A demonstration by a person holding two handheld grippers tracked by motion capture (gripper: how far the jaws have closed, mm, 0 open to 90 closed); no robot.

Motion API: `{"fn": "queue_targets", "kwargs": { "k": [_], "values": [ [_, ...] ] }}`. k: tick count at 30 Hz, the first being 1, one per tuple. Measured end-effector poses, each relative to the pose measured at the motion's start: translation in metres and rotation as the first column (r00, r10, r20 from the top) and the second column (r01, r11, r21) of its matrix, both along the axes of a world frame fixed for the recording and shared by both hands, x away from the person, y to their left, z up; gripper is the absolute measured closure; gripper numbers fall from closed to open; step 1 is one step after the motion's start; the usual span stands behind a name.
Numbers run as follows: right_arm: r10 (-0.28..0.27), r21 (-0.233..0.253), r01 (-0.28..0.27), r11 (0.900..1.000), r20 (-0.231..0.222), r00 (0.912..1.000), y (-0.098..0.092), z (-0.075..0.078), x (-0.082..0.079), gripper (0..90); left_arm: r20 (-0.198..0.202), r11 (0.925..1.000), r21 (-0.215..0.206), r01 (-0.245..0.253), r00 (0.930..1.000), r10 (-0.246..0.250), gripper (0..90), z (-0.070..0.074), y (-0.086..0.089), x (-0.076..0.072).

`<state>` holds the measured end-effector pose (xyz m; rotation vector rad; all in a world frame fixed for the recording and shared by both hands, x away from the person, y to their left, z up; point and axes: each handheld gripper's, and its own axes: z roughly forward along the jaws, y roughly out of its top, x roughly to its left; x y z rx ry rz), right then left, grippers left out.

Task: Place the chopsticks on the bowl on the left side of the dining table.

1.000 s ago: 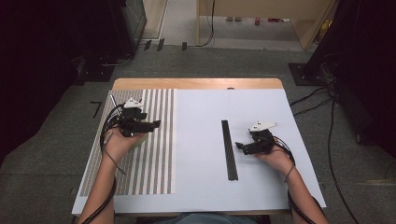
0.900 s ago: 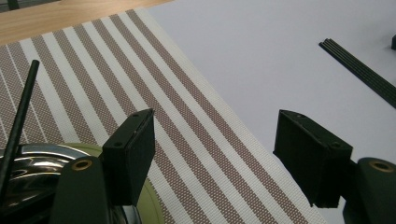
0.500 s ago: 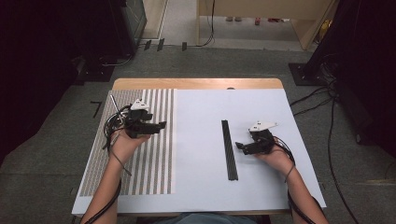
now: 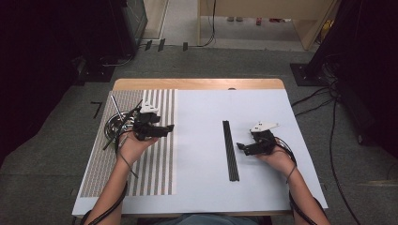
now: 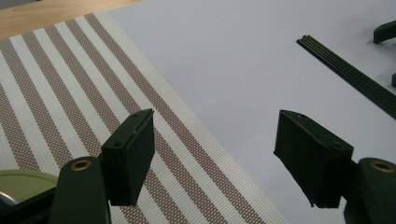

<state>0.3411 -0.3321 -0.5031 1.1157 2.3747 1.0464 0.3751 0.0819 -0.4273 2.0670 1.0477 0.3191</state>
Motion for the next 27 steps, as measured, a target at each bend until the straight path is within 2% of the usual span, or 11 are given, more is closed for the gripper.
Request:
{"fn": "queue_targets", "kwargs": {
  "k": [4, 12, 15, 23, 27],
  "values": [
    [-0.001, 0.0, 0.001, 1.0, -0.001, 1.0, 0.0, 0.0, 0.0, 13.3, 0.004, 1.0, -0.008, 0.003, 1.0, -0.003, 29.2, -0.001, -0.005, -0.001],
    [0.001, -0.001, -0.001, 1.0, -0.001, 1.0, 0.0, 0.0, 0.0, 13.3, 0.002, 0.9998, 0.003, 0.017, 0.9999, -0.017, 29.2, -0.005, -0.015, -0.003],
    [0.001, -0.002, -0.001, 1.0, 0.0, 1.0, 0.0, 0.0, 0.0, 13.3, -0.006, 0.9994, -0.023, 0.025, 0.9997, -0.026, 29.2, -0.006, -0.02, -0.004],
    [0.002, -0.002, -0.002, 1.0, 0.001, 1.0, 0.0, 0.0, 0.0, 13.3, -0.006, 0.9987, -0.002, 0.05, 0.9987, -0.05, 29.0, -0.012, -0.032, -0.007],
    [0.001, -0.001, -0.001, 1.0, -0.001, 1.0, 0.0, 0.0, 0.0, 13.3, -0.008, 0.9987, -0.007, 0.051, 0.9987, -0.051, 28.8, -0.015, -0.035, -0.007]
  ]
}}
